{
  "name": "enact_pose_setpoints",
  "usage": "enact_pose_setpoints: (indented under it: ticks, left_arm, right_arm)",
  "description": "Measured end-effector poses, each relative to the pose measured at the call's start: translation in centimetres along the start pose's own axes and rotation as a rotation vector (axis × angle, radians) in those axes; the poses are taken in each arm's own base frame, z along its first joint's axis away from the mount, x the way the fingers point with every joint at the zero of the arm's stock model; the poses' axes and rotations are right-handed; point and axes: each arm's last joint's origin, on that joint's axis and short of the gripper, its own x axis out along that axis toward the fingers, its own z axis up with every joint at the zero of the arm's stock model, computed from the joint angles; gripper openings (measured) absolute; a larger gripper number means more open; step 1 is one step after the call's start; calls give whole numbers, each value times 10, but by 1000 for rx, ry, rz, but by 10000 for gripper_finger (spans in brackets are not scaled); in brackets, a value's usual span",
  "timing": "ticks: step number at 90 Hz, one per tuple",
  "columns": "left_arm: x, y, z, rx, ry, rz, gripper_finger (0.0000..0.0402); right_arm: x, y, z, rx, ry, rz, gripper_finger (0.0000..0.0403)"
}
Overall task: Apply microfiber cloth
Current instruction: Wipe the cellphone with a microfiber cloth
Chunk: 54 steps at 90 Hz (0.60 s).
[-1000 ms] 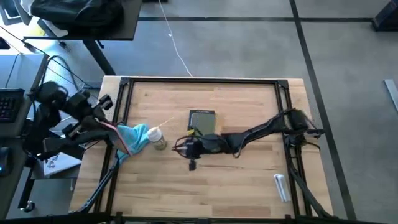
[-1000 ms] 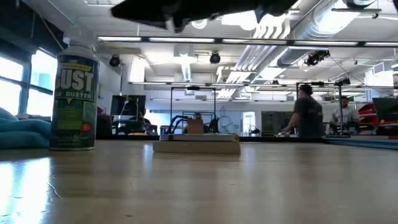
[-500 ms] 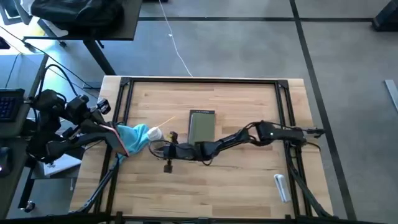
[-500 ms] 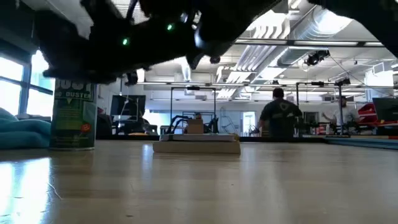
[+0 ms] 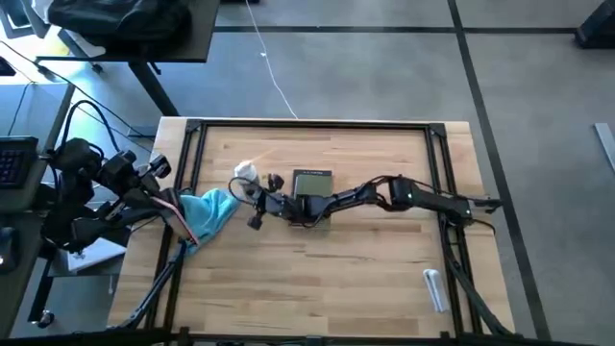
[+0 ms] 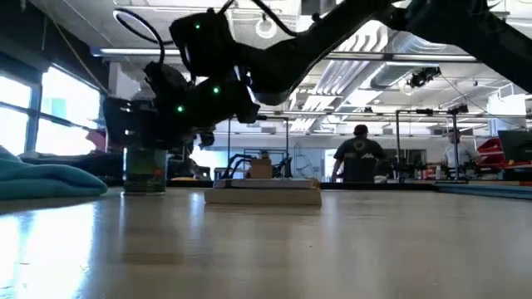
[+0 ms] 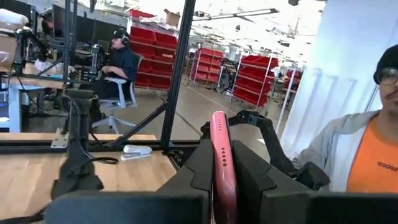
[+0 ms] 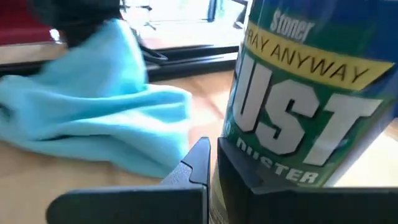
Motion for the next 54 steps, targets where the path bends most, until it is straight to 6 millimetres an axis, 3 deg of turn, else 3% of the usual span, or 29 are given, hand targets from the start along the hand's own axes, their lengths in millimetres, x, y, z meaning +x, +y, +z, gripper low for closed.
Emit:
enact_pose_setpoints:
  ticks: [17,31,54]
  left_arm:
    - [0,1,-2,6,15,5,10]
    - [0,1,-2,45,15,10,10]
    - [0,2,-2,68,4,47,10]
  right_arm:
    - [1,3,5,-35,-40,215,0]
    - [-2,12,2,-78,-47,221,7]
    - [9,15,-28,44,-28,233,98]
